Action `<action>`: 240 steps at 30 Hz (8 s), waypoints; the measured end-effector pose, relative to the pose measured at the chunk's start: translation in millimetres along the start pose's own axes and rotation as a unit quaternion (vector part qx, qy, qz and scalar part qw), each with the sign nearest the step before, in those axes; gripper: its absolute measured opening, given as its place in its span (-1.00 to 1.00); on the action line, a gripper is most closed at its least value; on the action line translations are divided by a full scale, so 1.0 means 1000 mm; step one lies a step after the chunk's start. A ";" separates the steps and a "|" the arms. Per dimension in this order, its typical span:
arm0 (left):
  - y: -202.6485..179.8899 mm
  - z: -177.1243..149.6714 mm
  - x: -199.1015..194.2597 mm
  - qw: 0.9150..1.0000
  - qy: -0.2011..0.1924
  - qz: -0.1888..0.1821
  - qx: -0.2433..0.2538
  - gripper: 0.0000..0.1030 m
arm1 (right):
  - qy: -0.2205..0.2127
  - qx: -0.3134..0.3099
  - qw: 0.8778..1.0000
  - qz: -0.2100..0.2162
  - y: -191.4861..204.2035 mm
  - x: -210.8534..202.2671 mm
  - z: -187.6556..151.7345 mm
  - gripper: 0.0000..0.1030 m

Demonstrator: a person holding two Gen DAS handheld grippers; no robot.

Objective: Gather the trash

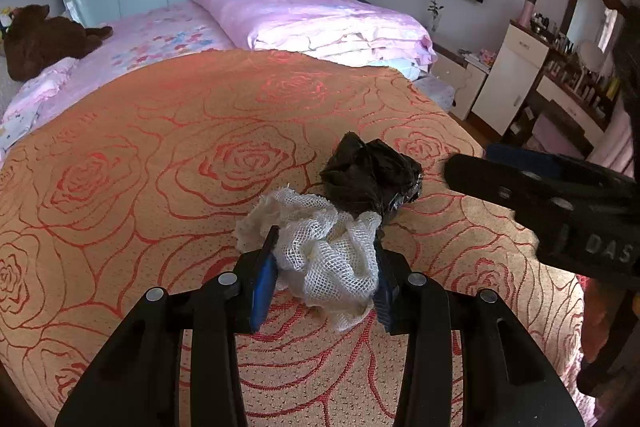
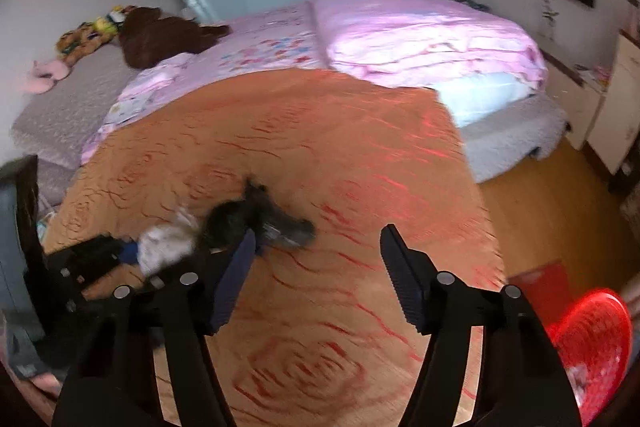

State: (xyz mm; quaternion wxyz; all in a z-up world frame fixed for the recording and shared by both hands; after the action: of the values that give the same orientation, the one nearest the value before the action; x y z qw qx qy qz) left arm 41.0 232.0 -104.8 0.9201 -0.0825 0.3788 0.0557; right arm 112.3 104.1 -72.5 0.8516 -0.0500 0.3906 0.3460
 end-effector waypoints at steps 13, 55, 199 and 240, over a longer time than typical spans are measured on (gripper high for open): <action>-0.001 -0.002 -0.001 1.000 0.000 -0.003 -0.005 -0.25 | 0.044 -0.036 0.998 0.018 0.019 0.035 -0.003 -0.38; 0.001 -0.012 -0.015 0.999 -0.002 0.022 -0.024 0.01 | 0.004 -0.008 0.998 -0.069 -0.015 -0.026 -0.073 -0.08; -0.254 0.006 -0.064 0.978 -0.087 -0.084 0.169 0.74 | -0.097 0.181 0.940 -0.271 -0.184 -0.218 -0.159 0.86; -0.235 -0.015 -0.079 0.981 -0.079 -0.069 0.163 0.80 | -0.116 0.195 0.934 -0.275 -0.143 -0.227 -0.183 0.86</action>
State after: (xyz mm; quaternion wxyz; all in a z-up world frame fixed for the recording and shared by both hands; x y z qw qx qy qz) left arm 13.5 -4.5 -33.4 0.9499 0.0475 0.3022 -0.0638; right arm -16.0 -193.7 -66.4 0.9459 0.0525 0.3198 0.0185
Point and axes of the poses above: each gripper's, at about its wrist camera, not at the fingertips, and x roughly the way its jaws point, y to its left, z to its top, the point moved 4 cm from there along x, roughly the way its jaws point, and after that the axes turned 3 degrees about -y, right-handed, at the moved point
